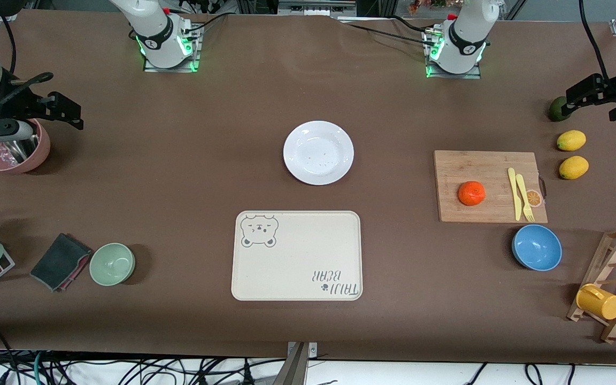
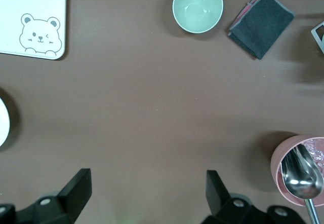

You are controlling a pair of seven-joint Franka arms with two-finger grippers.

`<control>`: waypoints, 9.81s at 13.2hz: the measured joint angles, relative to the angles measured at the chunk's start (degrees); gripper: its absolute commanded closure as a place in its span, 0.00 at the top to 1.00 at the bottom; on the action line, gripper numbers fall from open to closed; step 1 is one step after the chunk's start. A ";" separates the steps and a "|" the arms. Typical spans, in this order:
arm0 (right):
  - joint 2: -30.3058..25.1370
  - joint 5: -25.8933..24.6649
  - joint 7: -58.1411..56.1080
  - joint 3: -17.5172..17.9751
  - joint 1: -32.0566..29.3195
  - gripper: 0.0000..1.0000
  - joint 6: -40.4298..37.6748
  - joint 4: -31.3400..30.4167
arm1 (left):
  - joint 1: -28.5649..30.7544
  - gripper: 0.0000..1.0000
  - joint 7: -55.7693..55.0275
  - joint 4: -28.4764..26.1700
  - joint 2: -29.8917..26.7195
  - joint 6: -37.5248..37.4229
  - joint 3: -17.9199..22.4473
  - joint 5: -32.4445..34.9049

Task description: Place orange and plate with both arms

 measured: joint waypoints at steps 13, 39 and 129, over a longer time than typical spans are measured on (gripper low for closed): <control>0.00 0.02 0.00 0.29 0.24 1.00 -0.54 0.00 | 0.03 1.00 -0.10 0.00 0.13 0.00 -0.05 0.00; 0.10 0.07 0.00 0.86 1.16 1.00 -0.73 -0.09 | -0.11 1.00 -5.27 -8.49 10.29 18.32 -0.53 -0.03; 13.28 7.58 -0.07 2.27 8.04 1.00 -0.31 4.98 | -4.59 1.00 -11.09 -0.71 9.43 8.15 0.76 -0.06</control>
